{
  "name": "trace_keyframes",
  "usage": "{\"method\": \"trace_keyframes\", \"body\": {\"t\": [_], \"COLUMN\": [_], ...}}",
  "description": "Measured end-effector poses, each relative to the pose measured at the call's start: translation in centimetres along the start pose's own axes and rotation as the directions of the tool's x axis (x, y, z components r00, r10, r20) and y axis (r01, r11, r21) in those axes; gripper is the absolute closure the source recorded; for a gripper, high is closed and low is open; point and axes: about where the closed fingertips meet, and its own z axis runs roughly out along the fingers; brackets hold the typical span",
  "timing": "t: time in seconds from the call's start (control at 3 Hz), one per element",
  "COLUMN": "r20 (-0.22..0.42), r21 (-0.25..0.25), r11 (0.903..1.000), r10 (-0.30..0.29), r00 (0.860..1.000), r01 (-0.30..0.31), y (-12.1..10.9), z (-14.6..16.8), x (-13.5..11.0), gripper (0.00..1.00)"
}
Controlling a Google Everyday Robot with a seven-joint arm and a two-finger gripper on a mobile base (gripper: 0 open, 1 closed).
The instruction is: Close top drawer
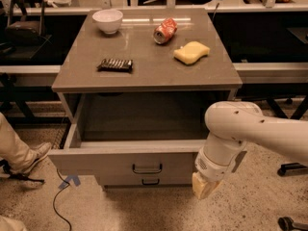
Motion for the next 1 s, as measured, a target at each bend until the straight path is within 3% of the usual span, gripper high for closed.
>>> {"method": "trace_keyframes", "body": {"t": [0.33,0.67,1.0], "r20": [0.064,0.165,0.167], "r21": [0.043,0.106,0.107], "r11": [0.9986,0.9909,0.9906], "r10": [0.027,0.065,0.066], "r00": [0.998,0.984,0.984], "r01": [-0.03,-0.083,-0.084], "y": [-1.7,-4.4,-4.5], "z": [-1.0,-3.5,-3.6], "x": [-1.9,-5.9,-5.9], "gripper": [1.0,1.0,1.0]}}
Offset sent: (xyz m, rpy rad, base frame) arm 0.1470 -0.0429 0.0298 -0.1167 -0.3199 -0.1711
